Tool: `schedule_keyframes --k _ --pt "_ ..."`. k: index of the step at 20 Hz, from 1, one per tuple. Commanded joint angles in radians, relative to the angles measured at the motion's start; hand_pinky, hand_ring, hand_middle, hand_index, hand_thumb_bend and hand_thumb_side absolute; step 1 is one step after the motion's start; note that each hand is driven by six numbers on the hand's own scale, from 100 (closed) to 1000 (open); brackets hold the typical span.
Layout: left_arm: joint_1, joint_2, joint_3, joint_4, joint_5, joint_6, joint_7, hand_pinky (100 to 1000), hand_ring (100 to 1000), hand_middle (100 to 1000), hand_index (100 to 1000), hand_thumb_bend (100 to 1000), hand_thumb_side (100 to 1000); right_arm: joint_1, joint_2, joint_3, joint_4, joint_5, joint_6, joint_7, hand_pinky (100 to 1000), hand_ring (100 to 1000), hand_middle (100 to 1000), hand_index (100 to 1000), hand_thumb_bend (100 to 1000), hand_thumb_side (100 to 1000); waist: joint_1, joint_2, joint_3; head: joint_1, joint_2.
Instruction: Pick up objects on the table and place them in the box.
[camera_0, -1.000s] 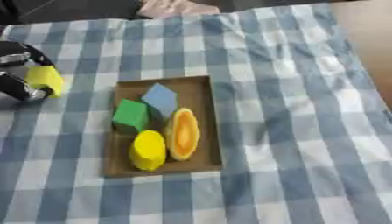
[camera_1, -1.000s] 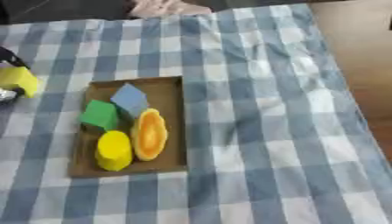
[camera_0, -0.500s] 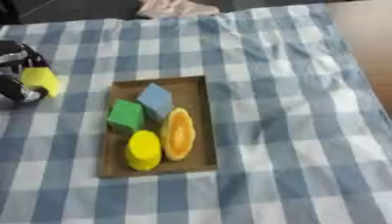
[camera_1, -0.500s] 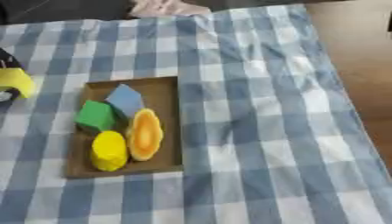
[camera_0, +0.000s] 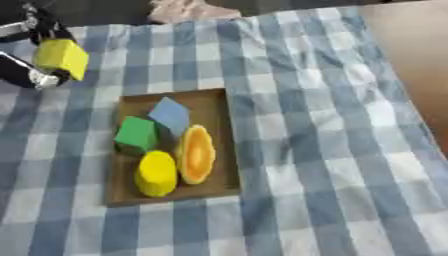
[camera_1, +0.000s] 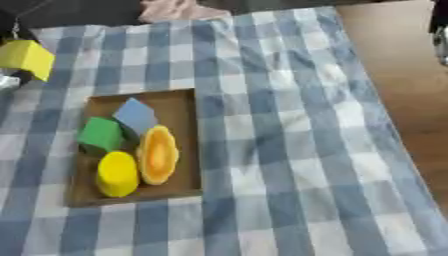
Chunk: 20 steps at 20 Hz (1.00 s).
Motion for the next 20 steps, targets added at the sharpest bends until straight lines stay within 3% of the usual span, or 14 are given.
schedule_keyframes --k 1,6,10,20 --pt "-0.03 0.01 -0.043 -0.14 0.1 0.003 -0.063 612 594 470 656 100 229 -0.014 -0.027 -0.011 -0.012 -0.007 -0.002 0.0 886 744 618 838 100 453 -0.003 -0.027 -0.002 -0.01 0.006" --pt "-0.046 -0.021 -0.097 -0.206 0.151 0.031 -0.152 627 606 481 662 100 239 -0.025 -0.027 -0.005 -0.012 -0.01 -0.003 0.008 886 745 618 838 100 456 -0.001 -0.027 -0.006 -0.005 0.023" --pt "-0.057 -0.055 -0.116 -0.18 0.148 0.042 -0.181 629 605 483 664 100 247 -0.038 -0.028 -0.001 -0.017 -0.019 -0.003 0.01 886 745 619 838 100 459 0.0 -0.028 -0.008 0.011 0.037" --pt "-0.08 -0.101 -0.158 -0.089 0.09 0.02 -0.251 683 658 528 684 100 229 -0.042 -0.026 0.004 -0.018 -0.024 -0.001 0.015 887 744 618 838 100 460 0.0 -0.031 -0.01 0.019 0.037"
